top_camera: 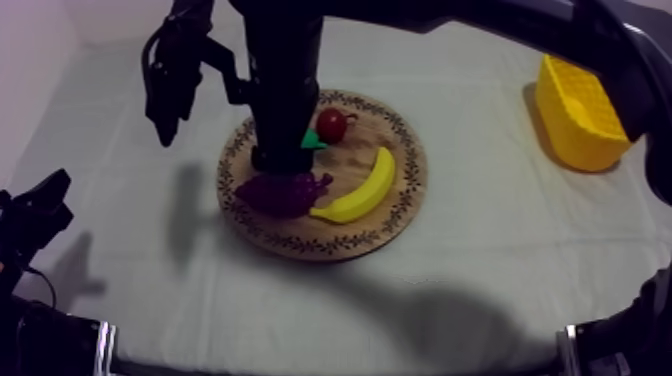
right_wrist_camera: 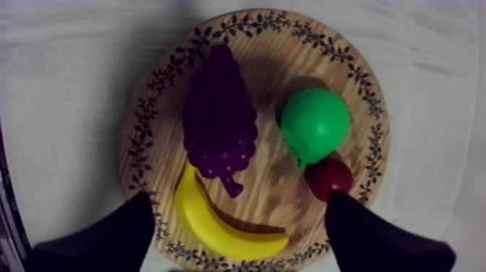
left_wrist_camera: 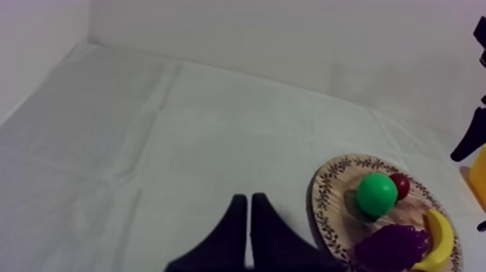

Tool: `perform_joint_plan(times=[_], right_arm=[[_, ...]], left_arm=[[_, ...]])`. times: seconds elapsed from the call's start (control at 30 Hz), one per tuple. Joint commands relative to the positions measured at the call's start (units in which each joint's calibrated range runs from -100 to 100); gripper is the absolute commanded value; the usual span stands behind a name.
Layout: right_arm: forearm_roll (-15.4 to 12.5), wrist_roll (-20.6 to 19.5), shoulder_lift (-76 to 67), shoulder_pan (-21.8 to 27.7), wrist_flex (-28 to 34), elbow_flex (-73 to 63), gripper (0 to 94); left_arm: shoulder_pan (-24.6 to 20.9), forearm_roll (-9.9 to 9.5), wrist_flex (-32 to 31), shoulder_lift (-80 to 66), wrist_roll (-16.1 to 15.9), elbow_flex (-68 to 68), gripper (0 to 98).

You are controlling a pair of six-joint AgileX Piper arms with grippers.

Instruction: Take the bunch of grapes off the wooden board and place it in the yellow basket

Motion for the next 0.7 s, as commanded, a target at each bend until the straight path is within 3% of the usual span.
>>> perform_joint_plan(times=[0.0, 0.67], right_arm=[[-0.52, 0.13, 0.43, 0.12, -0.22, 0.16, 73.4], [-5.52, 4.75, 12.46, 1.04, -3.40, -0.94, 74.0]], left_arm=[[-0.01, -0.04, -0.03, 0.00, 0.01, -0.04, 0.1], [-0.01, -0.04, -0.03, 0.00, 0.01, -0.04, 0.1]])
